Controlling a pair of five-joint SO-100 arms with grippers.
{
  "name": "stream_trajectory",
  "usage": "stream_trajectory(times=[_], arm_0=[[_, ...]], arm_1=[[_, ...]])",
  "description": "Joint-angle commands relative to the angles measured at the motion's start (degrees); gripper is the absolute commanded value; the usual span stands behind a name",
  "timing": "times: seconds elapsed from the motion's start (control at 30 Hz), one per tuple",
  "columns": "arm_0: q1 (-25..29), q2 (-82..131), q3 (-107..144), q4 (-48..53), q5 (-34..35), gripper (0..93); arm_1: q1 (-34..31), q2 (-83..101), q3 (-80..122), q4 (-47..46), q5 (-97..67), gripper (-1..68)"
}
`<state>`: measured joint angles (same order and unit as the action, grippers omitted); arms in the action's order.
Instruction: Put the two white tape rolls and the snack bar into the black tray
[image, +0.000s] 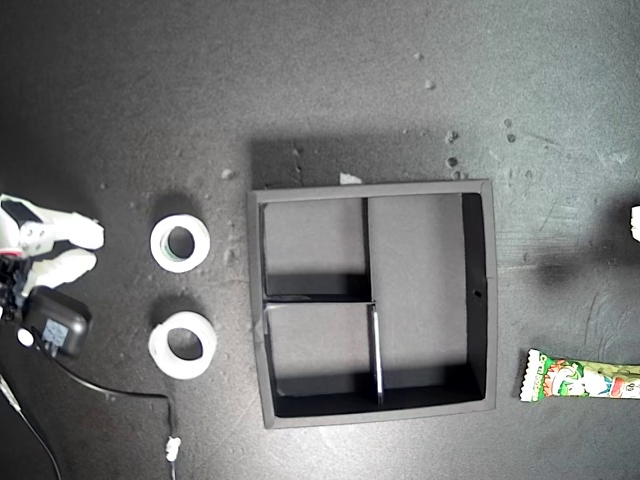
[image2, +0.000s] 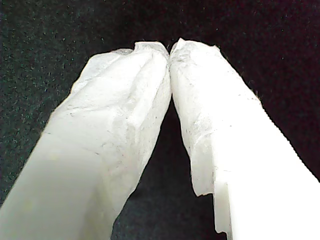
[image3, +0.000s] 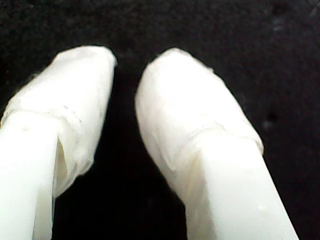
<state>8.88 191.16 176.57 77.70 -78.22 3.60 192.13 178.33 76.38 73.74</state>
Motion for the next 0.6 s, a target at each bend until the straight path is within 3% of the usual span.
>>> stream_trajectory(times=[0.0, 0.57], arm_0=[[-2.3, 2.9, 3.3, 2.2, -4.1, 0.2], [-1.8, 2.8, 3.3, 2.2, -4.4, 0.1]], arm_1=[[2.7, -0.2, 0.6, 0.4, -10.8, 0.0], [2.8, -0.2, 0.6, 0.4, -10.8, 0.0]])
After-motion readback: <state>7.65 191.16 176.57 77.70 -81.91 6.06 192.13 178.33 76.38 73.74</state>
